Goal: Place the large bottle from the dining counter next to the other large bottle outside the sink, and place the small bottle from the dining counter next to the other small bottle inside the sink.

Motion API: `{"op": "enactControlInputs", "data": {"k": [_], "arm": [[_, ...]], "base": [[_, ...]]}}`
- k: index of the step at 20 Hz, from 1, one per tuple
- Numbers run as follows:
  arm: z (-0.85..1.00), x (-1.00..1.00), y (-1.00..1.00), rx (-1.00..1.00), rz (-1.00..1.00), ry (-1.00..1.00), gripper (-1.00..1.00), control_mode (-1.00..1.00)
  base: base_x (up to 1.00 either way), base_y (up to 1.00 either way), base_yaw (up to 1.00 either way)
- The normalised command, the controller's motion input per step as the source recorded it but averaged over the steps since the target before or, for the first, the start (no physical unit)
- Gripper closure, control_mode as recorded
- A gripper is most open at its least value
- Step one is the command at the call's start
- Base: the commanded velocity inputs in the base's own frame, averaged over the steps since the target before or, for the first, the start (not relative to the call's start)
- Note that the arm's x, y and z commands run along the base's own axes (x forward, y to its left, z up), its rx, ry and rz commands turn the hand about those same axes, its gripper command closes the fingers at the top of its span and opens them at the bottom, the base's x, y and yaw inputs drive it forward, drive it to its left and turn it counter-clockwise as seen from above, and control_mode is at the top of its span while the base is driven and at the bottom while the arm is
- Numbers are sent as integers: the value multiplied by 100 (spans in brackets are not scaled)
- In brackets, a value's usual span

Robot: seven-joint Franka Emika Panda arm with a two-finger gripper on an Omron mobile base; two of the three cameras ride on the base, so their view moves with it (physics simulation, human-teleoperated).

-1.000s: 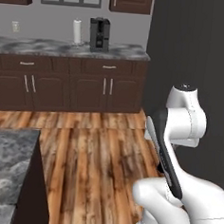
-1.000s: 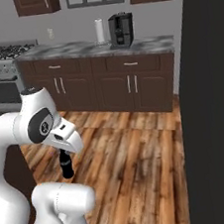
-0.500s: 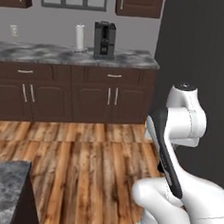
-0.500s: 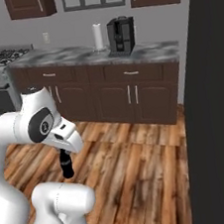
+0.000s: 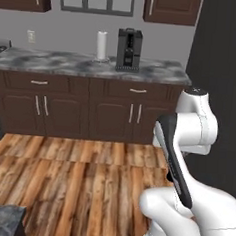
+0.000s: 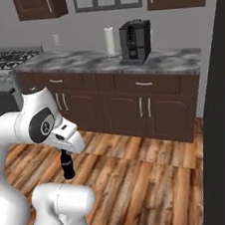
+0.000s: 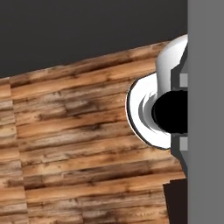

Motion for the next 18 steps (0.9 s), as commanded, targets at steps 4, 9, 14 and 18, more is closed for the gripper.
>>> {"op": "enactControlInputs", "data": {"k": [4, 9, 14, 18], "arm": [[0, 0, 0, 0, 0, 0, 100, 100], [0, 0, 0, 0, 0, 0, 100, 100], [0, 0, 0, 0, 0, 0, 100, 100], [0, 0, 0, 0, 0, 0, 100, 100]], "base": [[58, -18, 31], [46, -23, 33], [35, -18, 41], [14, -54, 29]]}}
